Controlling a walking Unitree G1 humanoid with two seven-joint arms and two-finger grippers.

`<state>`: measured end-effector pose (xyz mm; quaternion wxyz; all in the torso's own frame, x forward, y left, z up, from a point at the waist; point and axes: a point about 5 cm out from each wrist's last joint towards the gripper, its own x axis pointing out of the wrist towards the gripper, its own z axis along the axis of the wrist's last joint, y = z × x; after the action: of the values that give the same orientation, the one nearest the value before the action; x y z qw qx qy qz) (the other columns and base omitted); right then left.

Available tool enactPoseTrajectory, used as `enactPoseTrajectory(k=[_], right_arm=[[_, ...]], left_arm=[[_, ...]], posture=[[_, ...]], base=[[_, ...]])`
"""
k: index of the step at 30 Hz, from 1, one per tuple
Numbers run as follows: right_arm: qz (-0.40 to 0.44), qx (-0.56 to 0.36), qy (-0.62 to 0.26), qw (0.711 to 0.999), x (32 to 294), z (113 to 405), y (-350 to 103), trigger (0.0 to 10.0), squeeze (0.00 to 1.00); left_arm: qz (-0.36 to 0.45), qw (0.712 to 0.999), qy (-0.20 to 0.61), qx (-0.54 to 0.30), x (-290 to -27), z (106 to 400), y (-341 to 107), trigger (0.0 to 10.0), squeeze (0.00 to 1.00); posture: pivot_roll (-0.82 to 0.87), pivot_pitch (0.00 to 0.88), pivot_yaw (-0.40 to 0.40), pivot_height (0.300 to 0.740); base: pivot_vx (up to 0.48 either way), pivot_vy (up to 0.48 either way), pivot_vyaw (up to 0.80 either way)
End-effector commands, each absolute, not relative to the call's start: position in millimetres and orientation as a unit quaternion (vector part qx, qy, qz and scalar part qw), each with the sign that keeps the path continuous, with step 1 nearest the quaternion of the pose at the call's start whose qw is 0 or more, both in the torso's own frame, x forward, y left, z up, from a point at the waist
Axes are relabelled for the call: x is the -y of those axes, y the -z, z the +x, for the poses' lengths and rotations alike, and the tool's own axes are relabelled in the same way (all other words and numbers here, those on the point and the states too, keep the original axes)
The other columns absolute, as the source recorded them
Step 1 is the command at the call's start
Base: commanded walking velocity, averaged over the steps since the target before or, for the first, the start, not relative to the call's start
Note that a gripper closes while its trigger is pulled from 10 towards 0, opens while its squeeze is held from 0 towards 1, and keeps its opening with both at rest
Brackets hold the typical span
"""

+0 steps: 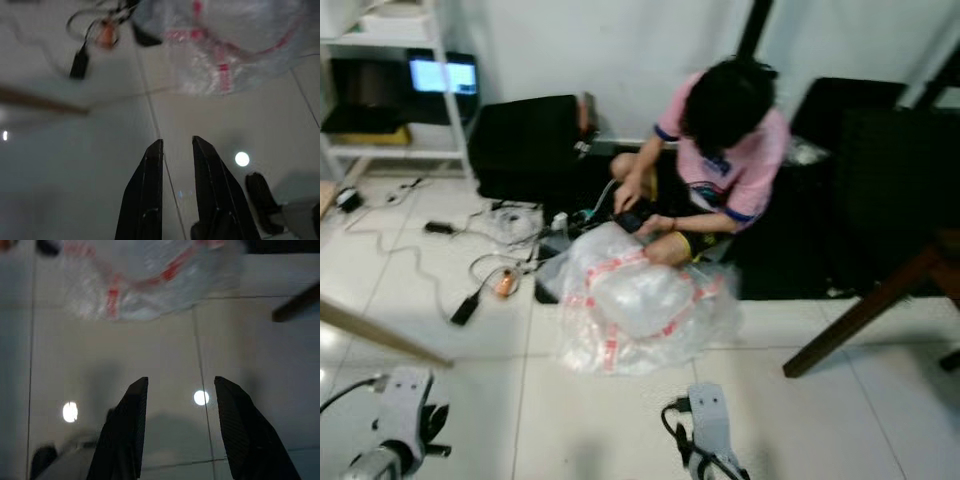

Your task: Setting the table

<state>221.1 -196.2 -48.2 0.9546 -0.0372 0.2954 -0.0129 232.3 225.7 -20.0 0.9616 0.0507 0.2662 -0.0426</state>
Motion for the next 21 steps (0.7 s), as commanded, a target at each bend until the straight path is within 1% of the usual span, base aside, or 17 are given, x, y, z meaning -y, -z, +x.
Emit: enactPoseTrajectory(k=[1, 9, 21], right_arm=[[-0.03, -0.314, 0.016, 0.949, 193, 211, 56, 10.0, 0.0], [-0.028, -0.305, 0.009, 0.952, 188, 216, 54, 10.0, 0.0], [-0.03, -0.305, 0.014, 0.952, 191, 215, 54, 10.0, 0.0]], left_arm=[[0.057, 0.955, 0.044, -0.287, -229, 222, 28, 10.0, 0.0], [0.059, 0.96, 0.038, -0.272, -232, 229, 22, 10.0, 0.0], [0.06, 0.961, 0.041, -0.265, -230, 232, 20, 10.0, 0.0]], posture=[[0.0, 0.049, 0.071, 0.74], [0.01, 0.053, 0.068, 0.74], [0.01, 0.054, 0.07, 0.74]], base=[[0.0, 0.0, -0.78], [0.0, 0.0, -0.78], [0.0, 0.0, -0.78]])
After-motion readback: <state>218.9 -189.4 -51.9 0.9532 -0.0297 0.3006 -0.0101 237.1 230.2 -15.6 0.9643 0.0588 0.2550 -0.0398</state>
